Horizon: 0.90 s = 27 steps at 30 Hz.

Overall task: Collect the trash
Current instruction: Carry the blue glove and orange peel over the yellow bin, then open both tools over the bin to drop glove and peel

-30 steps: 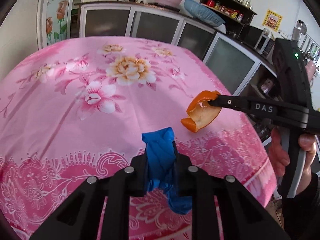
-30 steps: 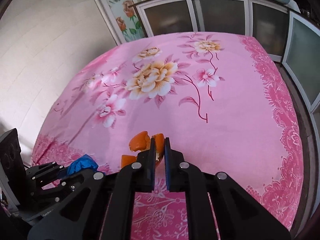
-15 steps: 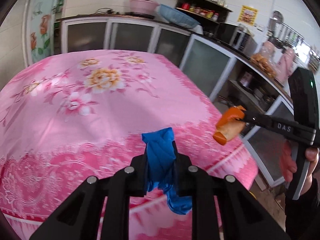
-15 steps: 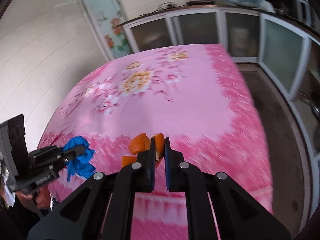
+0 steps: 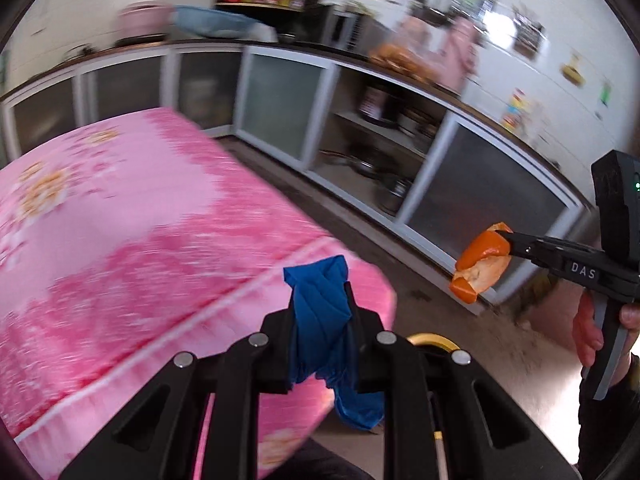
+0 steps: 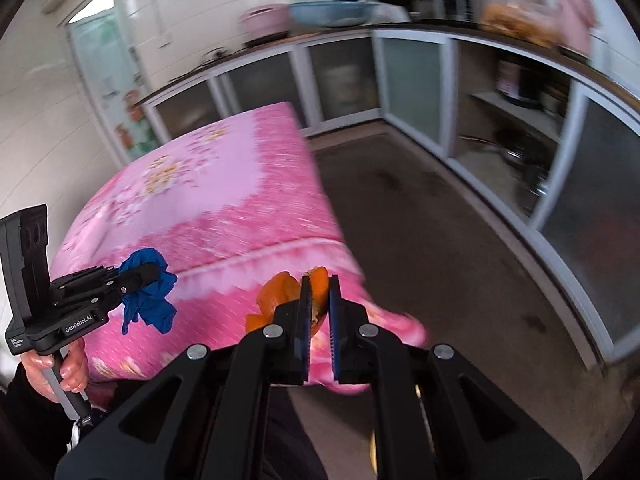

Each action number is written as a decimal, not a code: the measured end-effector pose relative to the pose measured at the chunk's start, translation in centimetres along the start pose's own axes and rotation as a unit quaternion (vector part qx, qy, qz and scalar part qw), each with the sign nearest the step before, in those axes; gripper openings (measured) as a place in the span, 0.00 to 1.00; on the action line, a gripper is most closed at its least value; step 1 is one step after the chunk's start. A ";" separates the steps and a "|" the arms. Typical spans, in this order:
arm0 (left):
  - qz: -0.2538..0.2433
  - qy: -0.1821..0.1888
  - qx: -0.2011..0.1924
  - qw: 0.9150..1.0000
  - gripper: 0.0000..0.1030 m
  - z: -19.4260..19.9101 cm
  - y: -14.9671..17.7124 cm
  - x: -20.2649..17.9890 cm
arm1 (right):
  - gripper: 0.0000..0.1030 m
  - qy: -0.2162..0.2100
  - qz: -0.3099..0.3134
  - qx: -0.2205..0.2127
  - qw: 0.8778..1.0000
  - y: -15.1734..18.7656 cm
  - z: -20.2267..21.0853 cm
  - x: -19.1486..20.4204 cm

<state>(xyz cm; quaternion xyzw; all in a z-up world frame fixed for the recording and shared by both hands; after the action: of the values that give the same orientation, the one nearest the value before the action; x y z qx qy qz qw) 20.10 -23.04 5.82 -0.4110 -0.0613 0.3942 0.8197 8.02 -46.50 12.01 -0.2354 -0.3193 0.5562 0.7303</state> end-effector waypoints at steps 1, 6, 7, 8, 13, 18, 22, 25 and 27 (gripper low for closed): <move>-0.007 0.007 0.003 1.000 0.16 -0.4 0.0 -1.0 | 0.07 0.010 -0.011 -0.001 1.000 0.7 0.8 -1.4; -0.064 0.050 0.022 0.996 0.16 -3.3 0.0 -8.0 | 0.07 0.052 -0.046 -0.011 0.998 3.8 3.6 -5.8; -0.076 0.057 0.026 0.995 0.16 -3.9 0.2 -9.5 | 0.07 0.060 -0.054 -0.013 0.997 4.5 4.1 -6.7; -0.086 0.064 0.030 0.994 0.16 -4.4 0.3 -10.6 | 0.07 0.068 -0.062 -0.013 0.996 5.2 4.5 -7.5; -0.124 0.091 0.054 0.987 0.17 -6.8 1.4 -15.2 | 0.07 0.102 -0.088 -0.008 0.991 8.5 5.4 -10.5; -0.155 0.107 0.081 0.979 0.17 -9.8 3.2 -18.7 | 0.07 0.130 -0.115 0.018 0.985 12.3 4.4 -13.4; -0.170 0.113 0.107 0.973 0.17 -12.9 5.0 -20.6 | 0.07 0.138 -0.141 0.042 0.979 14.8 2.7 -15.0; -0.172 0.117 0.127 0.970 0.17 -15.0 5.9 -21.1 | 0.07 0.141 -0.159 0.059 0.975 16.5 1.5 -16.0; -0.169 0.126 0.141 0.967 0.17 -16.7 6.7 -21.7 | 0.07 0.145 -0.171 0.075 0.972 17.5 0.5 -16.8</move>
<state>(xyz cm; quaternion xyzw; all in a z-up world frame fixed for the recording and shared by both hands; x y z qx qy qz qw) 8.45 -46.21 -5.05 -0.3212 0.0298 0.1994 0.9253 -6.96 -57.94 -3.31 -0.2002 -0.2033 0.4052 0.8686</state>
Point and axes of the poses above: each gripper's, at about its wrist camera, not at the fingertips, and z roughly against the way its jaws point, x to its left, y to its underside, the point moved 1 cm from there along -z, roughly the way its jaws point
